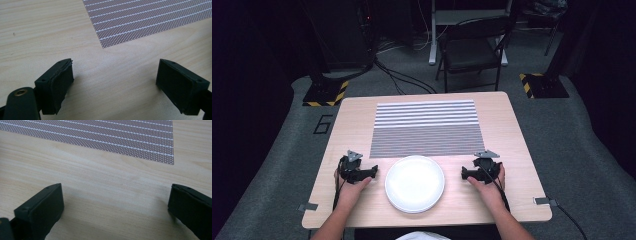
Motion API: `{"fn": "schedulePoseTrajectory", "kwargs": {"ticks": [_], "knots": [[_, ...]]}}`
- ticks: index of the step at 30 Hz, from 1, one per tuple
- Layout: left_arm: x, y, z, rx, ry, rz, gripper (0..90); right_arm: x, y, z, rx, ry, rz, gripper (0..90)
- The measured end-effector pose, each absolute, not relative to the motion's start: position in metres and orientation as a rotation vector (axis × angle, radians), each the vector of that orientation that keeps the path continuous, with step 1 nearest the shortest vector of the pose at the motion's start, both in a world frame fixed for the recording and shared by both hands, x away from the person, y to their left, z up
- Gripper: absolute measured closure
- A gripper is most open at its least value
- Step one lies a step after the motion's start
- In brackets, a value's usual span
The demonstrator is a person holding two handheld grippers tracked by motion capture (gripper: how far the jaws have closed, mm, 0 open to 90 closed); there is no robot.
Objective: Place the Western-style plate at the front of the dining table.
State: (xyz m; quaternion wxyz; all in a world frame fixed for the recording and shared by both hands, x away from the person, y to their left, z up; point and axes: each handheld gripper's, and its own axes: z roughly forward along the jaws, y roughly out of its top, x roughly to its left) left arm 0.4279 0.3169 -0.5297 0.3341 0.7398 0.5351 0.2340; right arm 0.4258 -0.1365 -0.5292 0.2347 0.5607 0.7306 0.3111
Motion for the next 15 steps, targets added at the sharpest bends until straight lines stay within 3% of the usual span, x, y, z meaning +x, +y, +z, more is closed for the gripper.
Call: {"fn": "schedulePoseTrajectory", "kwargs": {"ticks": [15], "knots": [[0.4279,0.3168,-0.5297,1.931,1.398,0.611,13.9,0.4255,-0.1366,-0.5289,1.533,2.008,0.842,0.0]]}}
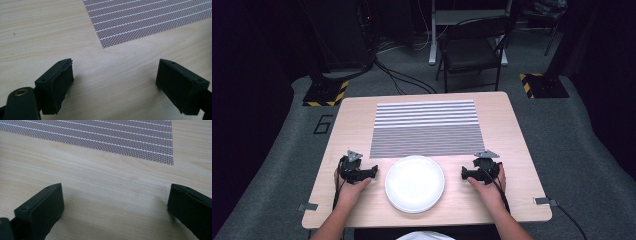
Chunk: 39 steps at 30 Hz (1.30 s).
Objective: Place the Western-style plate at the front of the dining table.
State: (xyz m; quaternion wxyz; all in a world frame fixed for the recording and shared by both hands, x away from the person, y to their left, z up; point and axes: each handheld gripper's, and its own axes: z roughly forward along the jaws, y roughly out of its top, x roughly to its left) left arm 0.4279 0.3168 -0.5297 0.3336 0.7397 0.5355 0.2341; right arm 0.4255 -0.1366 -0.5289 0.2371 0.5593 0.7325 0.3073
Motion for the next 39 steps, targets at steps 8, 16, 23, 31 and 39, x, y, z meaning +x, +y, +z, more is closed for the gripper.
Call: {"fn": "schedulePoseTrajectory", "kwargs": {"ticks": [8,16,23,31,39], "knots": [[0.428,0.3169,-0.5299,1.916,1.406,0.621,15.6,0.4258,-0.1356,-0.529,1.544,2.0,0.846,0.0],[0.427,0.3189,-0.5294,1.906,1.408,0.627,20.2,0.4261,-0.135,-0.5289,1.553,1.987,0.846,0.7],[0.4268,0.3201,-0.5294,1.896,1.41,0.635,24.3,0.4261,-0.135,-0.5288,1.552,1.984,0.846,1.3],[0.4268,0.3201,-0.5294,1.892,1.413,0.638,25.5,0.4244,-0.1337,-0.5284,1.533,1.985,0.871,7.4],[0.427,0.3201,-0.5294,1.892,1.415,0.639,25.6,0.4242,-0.134,-0.5285,1.525,1.989,0.874,8.4]]}}
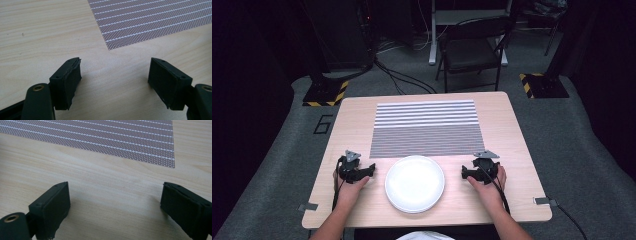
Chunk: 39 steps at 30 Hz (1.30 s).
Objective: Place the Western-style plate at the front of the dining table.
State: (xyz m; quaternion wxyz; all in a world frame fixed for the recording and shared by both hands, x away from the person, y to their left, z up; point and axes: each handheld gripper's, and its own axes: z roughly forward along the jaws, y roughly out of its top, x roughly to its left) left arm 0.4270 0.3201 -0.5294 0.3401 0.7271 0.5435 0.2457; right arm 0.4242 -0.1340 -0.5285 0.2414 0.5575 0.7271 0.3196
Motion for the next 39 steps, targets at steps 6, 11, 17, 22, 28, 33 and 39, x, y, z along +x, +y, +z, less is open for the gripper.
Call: {"fn": "schedulePoseTrajectory", "kwargs": {"ticks": [6,11,17,22,28,33,39], "knots": [[0.427,0.32,-0.529,1.889,1.421,0.637,25.6,0.423,-0.134,-0.528,1.493,2.0,0.892,15.4],[0.426,0.322,-0.529,1.876,1.431,0.642,30.1,0.422,-0.134,-0.527,1.476,1.995,0.901,25.5],[0.423,0.322,-0.523,1.878,1.435,0.636,41.8,0.42,-0.133,-0.524,1.483,2.001,0.914,41.6],[0.418,0.32,-0.517,1.85,1.428,0.584,44.3,0.416,-0.13,-0.517,1.474,2.006,0.93,44.7],[0.413,0.317,-0.513,1.848,1.417,0.535,44.1,0.41,-0.121,-0.511,1.449,2.013,0.966,43.5],[0.408,0.315,-0.505,1.844,1.411,0.505,45.3,0.406,-0.114,-0.506,1.44,2.032,0.993,43.5],[0.399,0.311,-0.489,1.811,1.402,0.472,48.8,0.399,-0.107,-0.493,1.428,2.051,1.048,45.1]]}}
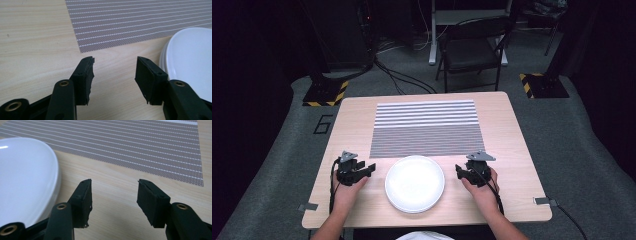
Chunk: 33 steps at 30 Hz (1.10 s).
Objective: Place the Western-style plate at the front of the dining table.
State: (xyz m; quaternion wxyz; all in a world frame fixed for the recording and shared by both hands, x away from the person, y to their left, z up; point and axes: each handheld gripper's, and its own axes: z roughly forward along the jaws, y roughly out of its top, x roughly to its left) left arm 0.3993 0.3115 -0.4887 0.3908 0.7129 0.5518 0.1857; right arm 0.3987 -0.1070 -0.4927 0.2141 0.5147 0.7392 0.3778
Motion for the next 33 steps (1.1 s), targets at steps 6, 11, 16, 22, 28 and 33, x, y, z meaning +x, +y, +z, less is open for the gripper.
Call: {"fn": "schedulePoseTrajectory", "kwargs": {"ticks": [6,11,16,22,28,33], "knots": [[0.39,0.301,-0.475,1.816,1.373,0.43,51.3,0.39,-0.101,-0.472,1.413,2.064,1.081,47.4],[0.381,0.293,-0.468,1.811,1.356,0.397,51.7,0.382,-0.09,-0.467,1.422,2.08,1.123,47.9],[0.373,0.285,-0.469,1.797,1.324,0.345,54.1,0.375,-0.078,-0.472,1.406,2.113,1.144,49.4],[0.371,0.276,-0.479,1.818,1.308,0.291,57.3,0.374,-0.073,-0.483,1.422,2.132,1.15,48.9],[0.371,0.276,-0.484,1.83,1.312,0.296,59.8,0.374,-0.071,-0.49,1.421,2.143,1.146,49.7],[0.371,0.274,-0.489,1.83,1.319,0.269,60.4,0.373,-0.068,-0.493,1.422,2.16,1.138,49.4]]}}
